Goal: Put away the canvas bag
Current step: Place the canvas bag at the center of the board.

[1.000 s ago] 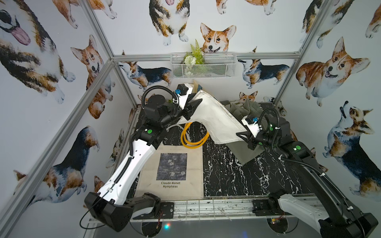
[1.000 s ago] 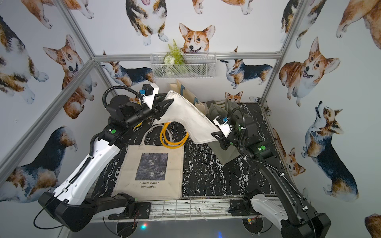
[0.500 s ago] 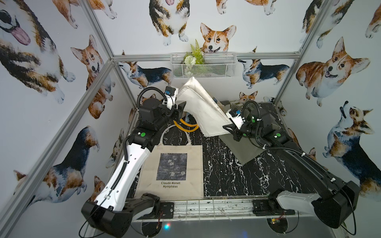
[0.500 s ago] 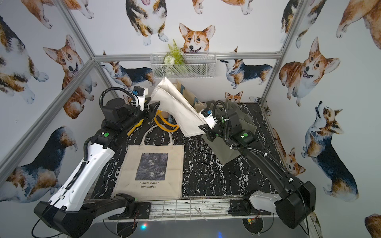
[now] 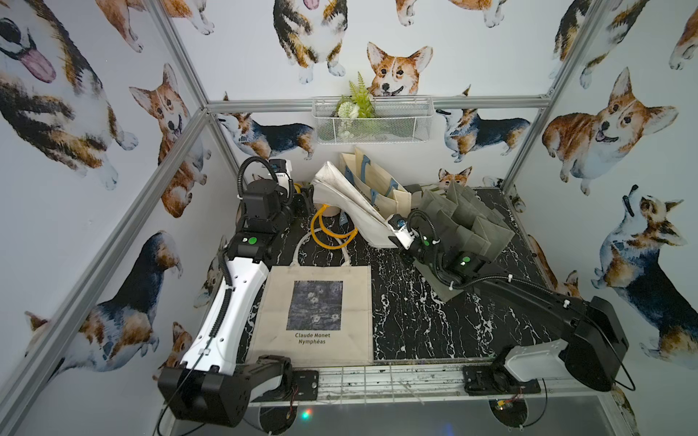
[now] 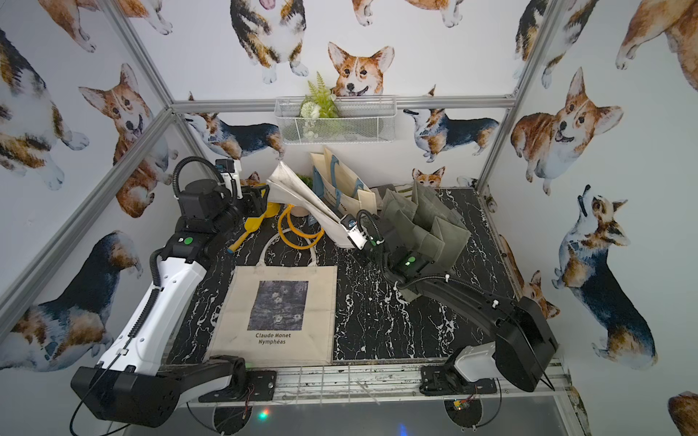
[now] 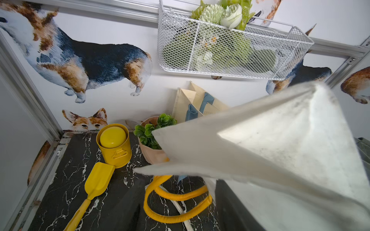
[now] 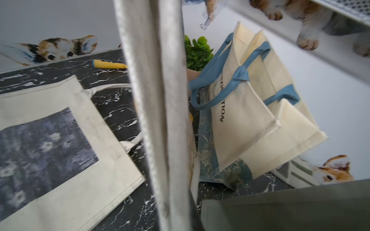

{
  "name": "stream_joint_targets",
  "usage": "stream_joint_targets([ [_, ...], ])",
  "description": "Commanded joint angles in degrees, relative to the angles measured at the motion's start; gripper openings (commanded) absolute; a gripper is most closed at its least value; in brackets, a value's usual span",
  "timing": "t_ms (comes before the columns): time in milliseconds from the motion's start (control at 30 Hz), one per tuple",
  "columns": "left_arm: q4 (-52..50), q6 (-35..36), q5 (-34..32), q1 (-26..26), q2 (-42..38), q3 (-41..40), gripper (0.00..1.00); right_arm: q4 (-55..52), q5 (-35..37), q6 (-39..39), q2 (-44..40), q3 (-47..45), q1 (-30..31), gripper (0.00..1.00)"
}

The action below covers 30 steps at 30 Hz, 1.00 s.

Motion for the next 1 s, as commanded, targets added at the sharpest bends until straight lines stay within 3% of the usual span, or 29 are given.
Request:
stream_joint_targets([
  [0, 1.58, -2.47, 1.15, 0.35, 1.84, 2.52, 0.61, 17.9, 11.2, -6.37, 1.3, -0.63, 2.08, 0.0],
  [200, -1.53, 1.92, -6.3, 1.64, -0.07, 3.64, 0.67, 20.38, 10.8, -12.19, 3.31, -4.18, 5.92, 0.0],
  [467, -5.36, 10.91, -22.76, 5.09, -9.33, -5.63, 0.73, 19.36, 16.19, -12.36, 7.55, -11.58, 16.47, 0.0],
  [567, -6.31, 12.28, -25.94, 6.4, -12.2, -8.85, 0.73, 18.3, 18.32, -8.86, 10.07, -11.58, 19.46, 0.0],
  [700, -6.88, 14.4, -26.09, 7.13, -14.91, -10.36, 0.73, 9.96, 14.73, -2.73, 10.93, -8.24, 20.55, 0.01],
  [833, -9.02, 15.73, -23.75, 7.16, -15.54, -8.72, 0.73, -1.87, 6.15, 2.01, 10.76, -3.89, 20.58, 0.19],
  [967, -10.97, 15.26, -20.71, 7.16, -15.72, -7.94, 0.73, -9.49, -4.16, 5.74, 10.84, -0.45, 20.64, 0.47],
])
